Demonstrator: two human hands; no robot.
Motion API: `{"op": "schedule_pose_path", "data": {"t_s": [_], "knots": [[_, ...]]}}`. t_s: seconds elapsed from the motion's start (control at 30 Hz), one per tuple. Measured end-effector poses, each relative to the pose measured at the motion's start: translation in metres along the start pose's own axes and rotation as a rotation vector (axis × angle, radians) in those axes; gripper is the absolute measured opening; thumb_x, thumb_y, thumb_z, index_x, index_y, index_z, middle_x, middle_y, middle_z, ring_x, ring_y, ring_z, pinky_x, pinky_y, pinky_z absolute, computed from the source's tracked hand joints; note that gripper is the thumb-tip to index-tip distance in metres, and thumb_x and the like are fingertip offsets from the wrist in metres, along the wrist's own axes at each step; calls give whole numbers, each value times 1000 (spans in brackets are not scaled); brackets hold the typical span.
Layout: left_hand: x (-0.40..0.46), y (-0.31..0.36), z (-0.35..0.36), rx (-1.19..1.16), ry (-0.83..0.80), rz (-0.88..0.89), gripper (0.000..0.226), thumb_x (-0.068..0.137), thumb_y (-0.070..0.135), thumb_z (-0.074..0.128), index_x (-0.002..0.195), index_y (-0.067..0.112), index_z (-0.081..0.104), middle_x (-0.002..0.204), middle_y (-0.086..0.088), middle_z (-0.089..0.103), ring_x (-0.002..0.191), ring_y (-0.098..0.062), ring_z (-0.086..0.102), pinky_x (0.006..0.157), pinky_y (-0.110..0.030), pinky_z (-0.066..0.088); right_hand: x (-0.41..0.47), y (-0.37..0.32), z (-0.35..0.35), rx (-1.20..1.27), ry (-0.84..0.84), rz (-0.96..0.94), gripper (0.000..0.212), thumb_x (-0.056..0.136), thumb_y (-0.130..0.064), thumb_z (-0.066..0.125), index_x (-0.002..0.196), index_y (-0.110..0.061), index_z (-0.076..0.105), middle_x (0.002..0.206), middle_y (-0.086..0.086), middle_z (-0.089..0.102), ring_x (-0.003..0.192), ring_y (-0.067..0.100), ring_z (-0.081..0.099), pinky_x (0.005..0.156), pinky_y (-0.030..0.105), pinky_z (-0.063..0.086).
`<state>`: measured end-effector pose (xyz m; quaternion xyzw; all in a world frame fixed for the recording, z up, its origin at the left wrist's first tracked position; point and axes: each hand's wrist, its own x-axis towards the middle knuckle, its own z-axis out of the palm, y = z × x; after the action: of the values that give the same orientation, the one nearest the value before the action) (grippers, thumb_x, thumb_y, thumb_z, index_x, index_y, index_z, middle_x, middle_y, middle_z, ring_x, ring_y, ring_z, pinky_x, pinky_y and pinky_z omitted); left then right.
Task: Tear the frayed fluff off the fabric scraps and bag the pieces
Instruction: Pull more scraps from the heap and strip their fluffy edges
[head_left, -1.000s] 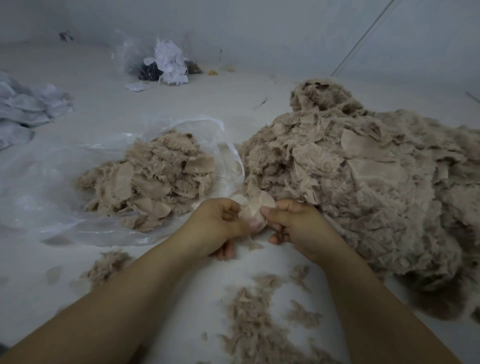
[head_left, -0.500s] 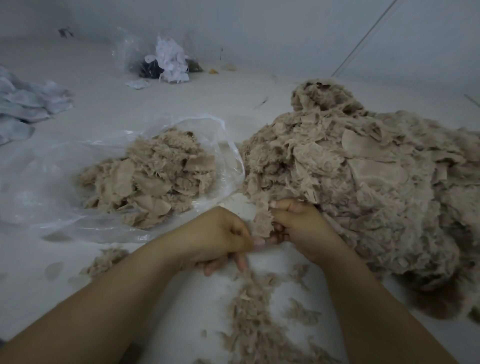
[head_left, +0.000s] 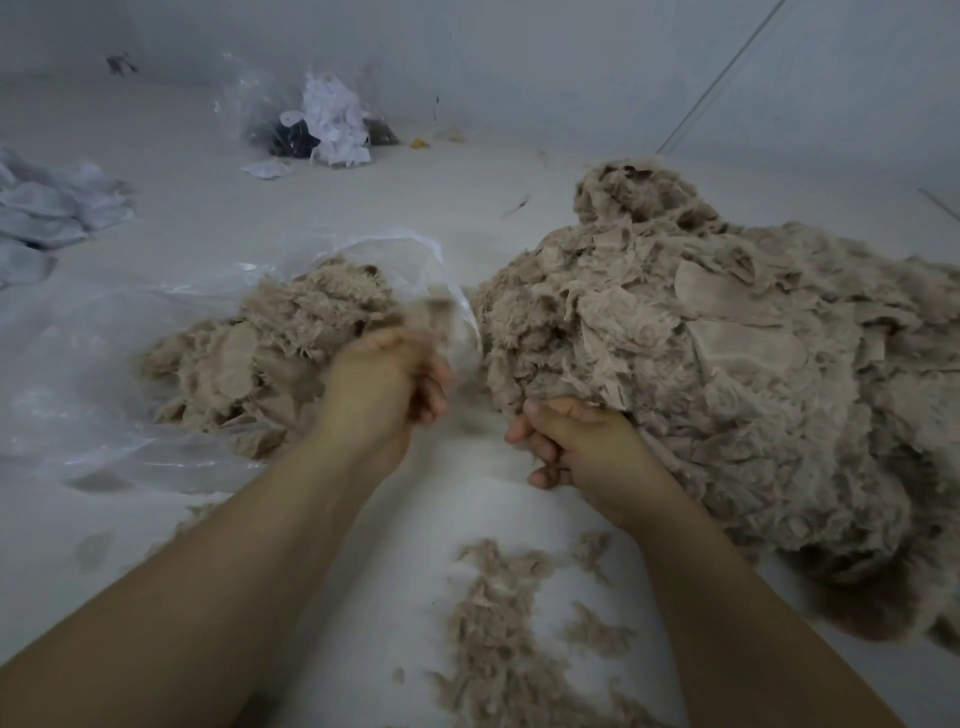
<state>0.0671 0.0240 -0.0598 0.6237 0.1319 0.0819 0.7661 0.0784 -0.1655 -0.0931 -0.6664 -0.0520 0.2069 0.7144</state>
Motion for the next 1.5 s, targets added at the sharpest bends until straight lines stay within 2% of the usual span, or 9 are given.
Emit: {"op": "schedule_pose_path", "data": {"t_s": [0.13,0.23,0.4,0.6,0.67,0.83,1.2,1.37,1.5], "knots": [[14,-1,8,94,3,-56,13,96,9,58,107,5,57,79,-10,65,37,-19,49,36,-21,33,-1,-2,1,-3,-15,4,42,100,-28,52,66,-18,74,53,-6,47,50,4,47,51,22,52],[8,-17,23,426,-155,-97,24,94,23,66,92,-1,66,64,-18,62,33,-19,50,34,-20,34,-1,-3,2,-22,-4,3,45,100,-32,53,61,-21,72,52,-6,46,48,4,47,51,22,51],[13,-29,41,558,-109,-62,25,98,17,58,78,2,59,51,-16,56,30,-21,50,33,-21,37,-2,-3,2,-19,-3,-13,43,99,-34,53,61,-26,69,52,-5,45,50,5,46,51,23,51],[-4,-41,35,680,-300,120,25,99,8,52,80,-4,64,70,-26,64,50,-28,56,47,-39,49,1,-3,0,-31,-72,-45,28,103,-29,48,102,-44,72,61,-5,45,57,3,46,53,23,50],[-11,-41,31,671,-345,168,31,100,13,54,80,-7,65,71,-25,66,53,-22,56,54,-36,50,2,-3,1,-44,-56,-15,26,103,-30,47,105,-42,71,59,-6,46,55,2,48,53,22,49],[-22,-39,21,481,-320,89,32,96,3,58,65,8,63,53,7,59,40,-6,46,39,-18,38,6,0,0,-33,54,57,25,100,-36,51,94,-30,75,52,-5,51,48,5,52,50,23,50],[-36,-22,9,-69,-309,-83,40,96,6,50,60,17,63,58,-8,56,41,-21,50,38,-23,37,7,0,2,-17,67,68,19,99,-30,55,93,-19,69,56,-3,49,49,3,49,48,22,50],[-34,-27,11,-18,-320,-212,31,101,5,44,76,2,61,65,-15,59,48,-24,56,43,-28,47,2,-3,1,-63,46,32,41,84,-60,63,91,-20,70,56,-5,54,54,3,54,52,21,50],[-31,-28,13,11,-336,-239,26,98,15,55,83,-5,61,70,-24,58,53,-30,58,48,-34,52,1,2,0,-133,4,-16,8,87,-25,74,84,-21,67,71,-5,68,67,3,63,53,18,49]]}}
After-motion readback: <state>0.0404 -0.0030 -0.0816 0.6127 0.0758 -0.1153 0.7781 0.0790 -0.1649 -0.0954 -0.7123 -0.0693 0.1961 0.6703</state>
